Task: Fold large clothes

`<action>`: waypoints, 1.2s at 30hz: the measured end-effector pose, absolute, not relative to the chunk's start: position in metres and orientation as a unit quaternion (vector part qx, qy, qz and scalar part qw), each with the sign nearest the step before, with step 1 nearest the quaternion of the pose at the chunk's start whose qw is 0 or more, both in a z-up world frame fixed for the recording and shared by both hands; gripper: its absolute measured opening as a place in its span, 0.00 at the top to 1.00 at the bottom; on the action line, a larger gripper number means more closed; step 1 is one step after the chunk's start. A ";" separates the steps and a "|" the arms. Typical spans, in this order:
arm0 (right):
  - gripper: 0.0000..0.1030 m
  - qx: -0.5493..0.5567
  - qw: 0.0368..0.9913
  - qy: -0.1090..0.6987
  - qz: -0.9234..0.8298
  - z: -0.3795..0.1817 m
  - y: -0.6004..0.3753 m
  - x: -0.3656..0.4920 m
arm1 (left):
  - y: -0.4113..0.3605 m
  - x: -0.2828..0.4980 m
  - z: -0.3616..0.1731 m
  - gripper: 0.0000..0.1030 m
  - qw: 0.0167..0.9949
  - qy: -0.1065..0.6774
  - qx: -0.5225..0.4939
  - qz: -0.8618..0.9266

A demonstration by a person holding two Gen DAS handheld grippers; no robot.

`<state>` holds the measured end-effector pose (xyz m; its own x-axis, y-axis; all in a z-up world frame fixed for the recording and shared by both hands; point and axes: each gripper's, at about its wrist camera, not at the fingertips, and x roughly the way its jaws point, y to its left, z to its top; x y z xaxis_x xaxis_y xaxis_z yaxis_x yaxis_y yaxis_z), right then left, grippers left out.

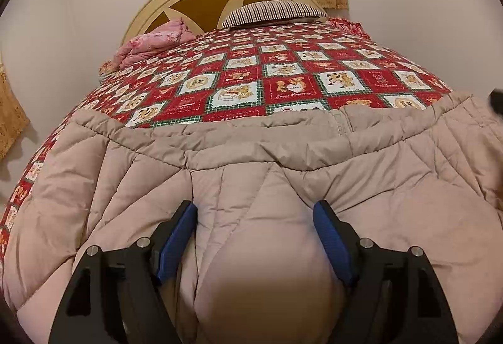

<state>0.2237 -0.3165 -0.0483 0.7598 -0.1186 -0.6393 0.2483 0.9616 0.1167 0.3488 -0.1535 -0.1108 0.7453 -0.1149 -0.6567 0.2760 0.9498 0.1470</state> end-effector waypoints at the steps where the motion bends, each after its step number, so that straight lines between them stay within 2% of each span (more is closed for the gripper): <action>1: 0.71 0.087 0.930 0.337 -0.120 -0.050 -0.330 0.225 | -0.154 0.349 -0.111 0.25 0.927 0.341 0.118 -0.106; 3: 0.71 0.085 0.918 0.356 -0.150 -0.061 -0.352 0.230 | -0.154 0.349 -0.111 0.25 0.927 0.341 0.119 -0.106; 6: 0.72 0.132 0.893 0.396 -0.167 -0.107 -0.391 0.232 | -0.155 0.350 -0.111 0.24 0.926 0.340 0.121 -0.109; 9: 0.72 0.190 0.891 0.381 -0.158 -0.130 -0.409 0.229 | -0.156 0.350 -0.111 0.24 0.926 0.338 0.126 -0.110; 11: 0.72 0.188 0.890 0.381 -0.164 -0.135 -0.406 0.231 | -0.157 0.350 -0.111 0.23 0.926 0.338 0.126 -0.111; 24: 0.72 0.144 0.888 0.393 -0.192 -0.137 -0.397 0.237 | -0.159 0.350 -0.111 0.23 0.924 0.340 0.133 -0.111; 27: 0.72 0.125 0.876 0.420 -0.201 -0.128 -0.391 0.239 | -0.160 0.349 -0.112 0.23 0.924 0.339 0.140 -0.107; 31: 0.72 0.123 0.913 0.347 -0.178 -0.084 -0.362 0.198 | -0.160 0.349 -0.113 0.23 0.924 0.340 0.139 -0.108; 36: 0.68 0.132 0.926 0.334 -0.115 -0.079 -0.312 0.161 | -0.159 0.350 -0.113 0.23 0.923 0.340 0.141 -0.109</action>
